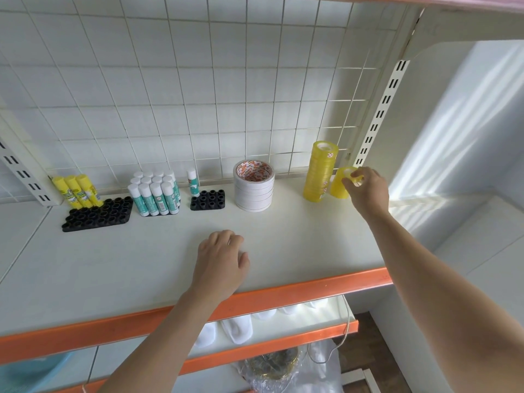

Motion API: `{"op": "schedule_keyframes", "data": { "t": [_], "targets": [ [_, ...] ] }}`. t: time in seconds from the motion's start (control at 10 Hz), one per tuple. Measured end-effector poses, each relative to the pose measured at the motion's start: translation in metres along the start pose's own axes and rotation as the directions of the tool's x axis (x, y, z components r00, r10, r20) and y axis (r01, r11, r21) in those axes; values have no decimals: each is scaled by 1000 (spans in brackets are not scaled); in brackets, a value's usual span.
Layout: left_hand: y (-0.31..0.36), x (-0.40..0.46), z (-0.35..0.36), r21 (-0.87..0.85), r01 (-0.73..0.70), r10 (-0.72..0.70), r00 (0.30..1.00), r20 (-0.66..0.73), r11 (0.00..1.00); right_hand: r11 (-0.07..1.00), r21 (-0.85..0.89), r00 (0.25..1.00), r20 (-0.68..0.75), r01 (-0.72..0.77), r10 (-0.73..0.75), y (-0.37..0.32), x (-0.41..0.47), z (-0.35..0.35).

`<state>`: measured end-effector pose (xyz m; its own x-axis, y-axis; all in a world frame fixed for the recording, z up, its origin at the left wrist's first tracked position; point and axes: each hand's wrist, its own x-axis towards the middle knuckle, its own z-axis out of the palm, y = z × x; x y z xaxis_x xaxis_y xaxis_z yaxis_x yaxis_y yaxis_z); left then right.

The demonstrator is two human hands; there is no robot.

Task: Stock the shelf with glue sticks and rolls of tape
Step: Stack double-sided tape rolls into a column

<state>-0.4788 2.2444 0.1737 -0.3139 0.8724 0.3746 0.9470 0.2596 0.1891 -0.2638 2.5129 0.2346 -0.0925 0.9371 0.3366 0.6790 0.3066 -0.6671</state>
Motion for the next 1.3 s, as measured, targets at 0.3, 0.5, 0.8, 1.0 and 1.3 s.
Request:
{"op": "schedule_keyframes", "data": {
  "t": [0.3,0.5,0.8,1.0,1.3],
  "targets": [
    [0,-1,0,-17,0,0,1000,2,1000,1000,21,998,59,-5,3,1,12,5],
    [0,0,0,-15,0,0,1000,2,1000,1000,-9,996,87,-2,3,2,15,5],
    [0,-1,0,-24,-1,0,1000,-19,1000,999,-36,994,107,-1,5,0,18,5],
    [1,1,0,-19,1,-1,1000,-15,1000,999,-41,995,96,-9,13,1,20,6],
    [0,-1,-1,-13,0,0,1000,-20,1000,1000,-26,995,94,-12,15,1,19,8]
  ]
}}
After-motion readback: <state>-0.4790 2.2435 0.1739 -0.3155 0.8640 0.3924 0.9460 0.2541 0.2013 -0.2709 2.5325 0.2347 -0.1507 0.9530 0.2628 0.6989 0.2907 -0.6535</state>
